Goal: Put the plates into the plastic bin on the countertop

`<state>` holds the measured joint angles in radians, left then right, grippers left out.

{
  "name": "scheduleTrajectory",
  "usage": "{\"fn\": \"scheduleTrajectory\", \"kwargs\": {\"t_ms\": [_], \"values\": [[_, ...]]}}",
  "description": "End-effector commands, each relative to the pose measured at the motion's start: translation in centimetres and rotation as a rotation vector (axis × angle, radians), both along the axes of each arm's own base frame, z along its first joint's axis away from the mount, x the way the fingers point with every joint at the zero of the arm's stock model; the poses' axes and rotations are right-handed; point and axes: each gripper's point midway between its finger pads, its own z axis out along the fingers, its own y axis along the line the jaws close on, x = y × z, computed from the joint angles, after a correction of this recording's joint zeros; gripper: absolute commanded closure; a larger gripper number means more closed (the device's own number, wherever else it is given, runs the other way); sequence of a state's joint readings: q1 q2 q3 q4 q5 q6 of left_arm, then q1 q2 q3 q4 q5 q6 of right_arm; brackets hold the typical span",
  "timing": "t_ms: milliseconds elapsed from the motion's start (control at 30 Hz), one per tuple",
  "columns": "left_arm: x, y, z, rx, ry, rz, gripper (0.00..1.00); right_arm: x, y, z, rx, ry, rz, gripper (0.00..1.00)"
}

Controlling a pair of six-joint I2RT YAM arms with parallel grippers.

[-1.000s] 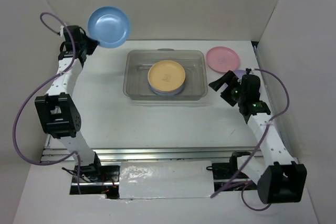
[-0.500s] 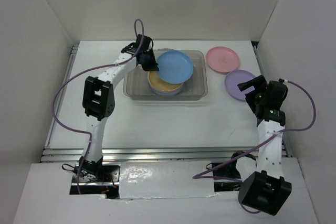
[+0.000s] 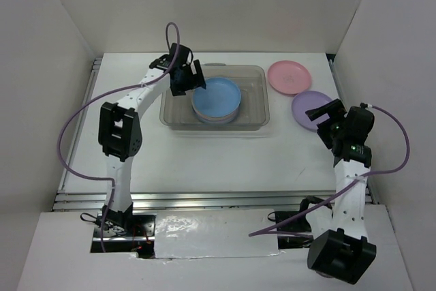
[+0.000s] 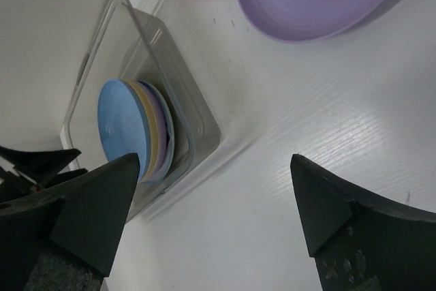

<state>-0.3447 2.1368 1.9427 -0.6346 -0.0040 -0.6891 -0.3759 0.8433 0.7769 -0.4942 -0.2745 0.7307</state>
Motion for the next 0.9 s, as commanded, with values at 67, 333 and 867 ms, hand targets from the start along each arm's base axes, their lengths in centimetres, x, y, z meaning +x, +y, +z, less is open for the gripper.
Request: {"fn": "scheduleTrajectory", "kwargs": {"t_ms": [67, 333, 867], "values": [[-0.9, 1.6, 8.1, 0.011, -0.166, 0.070, 0.01, 0.8, -1.4, 1.3, -0.040, -0.013, -0.047, 0.00], [-8.5, 5.5, 17.1, 0.105, -0.331, 0.089, 0.01, 2.5, -6.9, -5.5, -0.026, 0.225, -0.293, 0.00], [-18.9, 15.2, 11.5, 0.181, -0.208, 0.027, 0.01, 7.4, -10.5, -14.3, 0.066, 0.447, -0.420, 0.00]]}}
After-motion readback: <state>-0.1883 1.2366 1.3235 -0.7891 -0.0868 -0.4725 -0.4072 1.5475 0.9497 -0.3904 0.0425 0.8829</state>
